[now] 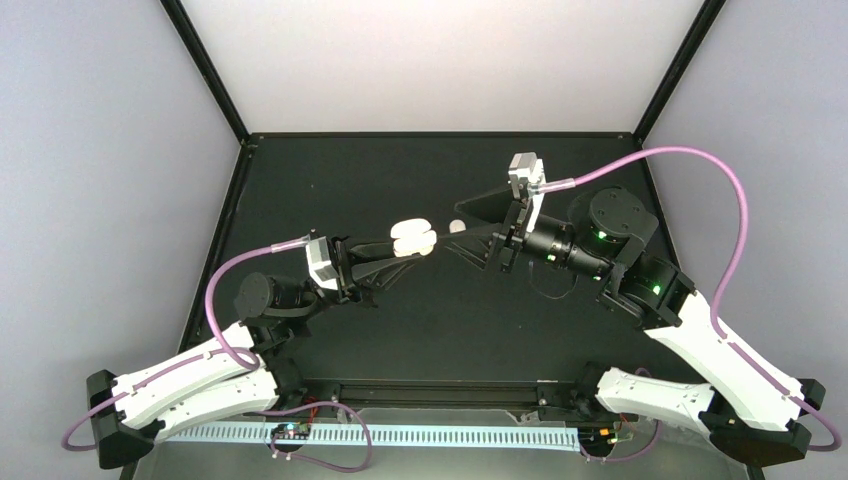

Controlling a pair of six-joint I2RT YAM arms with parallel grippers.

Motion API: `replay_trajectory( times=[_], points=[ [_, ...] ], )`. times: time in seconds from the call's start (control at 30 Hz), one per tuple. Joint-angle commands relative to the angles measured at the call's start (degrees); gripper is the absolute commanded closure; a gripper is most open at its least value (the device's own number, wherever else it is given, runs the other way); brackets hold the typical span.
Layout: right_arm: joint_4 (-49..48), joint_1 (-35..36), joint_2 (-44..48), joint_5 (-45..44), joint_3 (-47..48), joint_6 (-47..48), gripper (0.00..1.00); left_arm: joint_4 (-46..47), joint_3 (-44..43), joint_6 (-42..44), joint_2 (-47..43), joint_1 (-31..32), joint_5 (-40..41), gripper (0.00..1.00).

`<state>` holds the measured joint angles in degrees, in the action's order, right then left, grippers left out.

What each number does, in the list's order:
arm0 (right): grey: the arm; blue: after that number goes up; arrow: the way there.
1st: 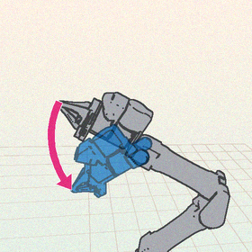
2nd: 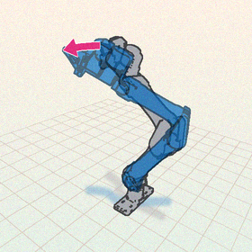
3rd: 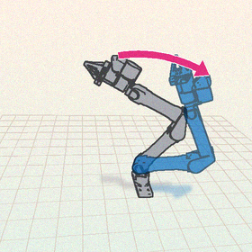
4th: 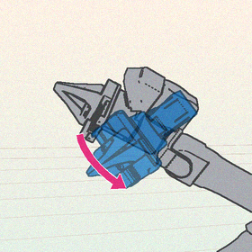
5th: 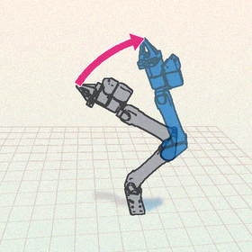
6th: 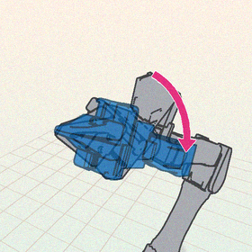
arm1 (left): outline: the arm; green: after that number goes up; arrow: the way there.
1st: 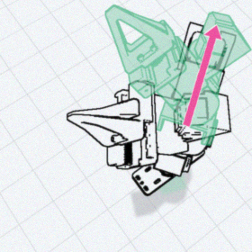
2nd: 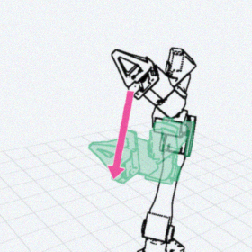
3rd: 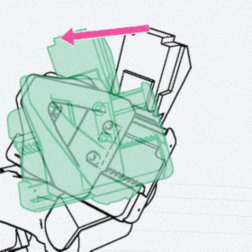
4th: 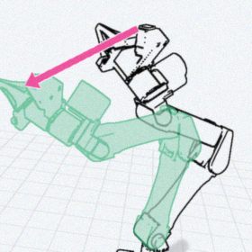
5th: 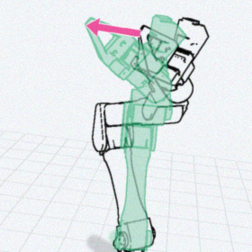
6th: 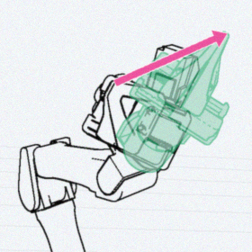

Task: Insert the wireless bluetooth earbuds into the charging case
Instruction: Place the earbud in the charging case.

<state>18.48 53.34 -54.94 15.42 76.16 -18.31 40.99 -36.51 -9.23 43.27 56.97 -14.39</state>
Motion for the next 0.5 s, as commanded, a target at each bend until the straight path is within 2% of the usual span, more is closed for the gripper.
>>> replay_trajectory(
  times=[0.0, 0.47],
  points=[
    [-2.19, 0.36, -0.09, 1.02, 0.47, -1.14, 0.28, 1.08, 0.13, -0.66, 0.94, 0.25, -0.97, 0.99],
    [-1.53, 0.36, -0.11, 0.93, 1.84, -0.32, 0.28, 1.03, 0.31, -0.35, 0.39, 0.25, -0.55, 0.99]
  ],
)
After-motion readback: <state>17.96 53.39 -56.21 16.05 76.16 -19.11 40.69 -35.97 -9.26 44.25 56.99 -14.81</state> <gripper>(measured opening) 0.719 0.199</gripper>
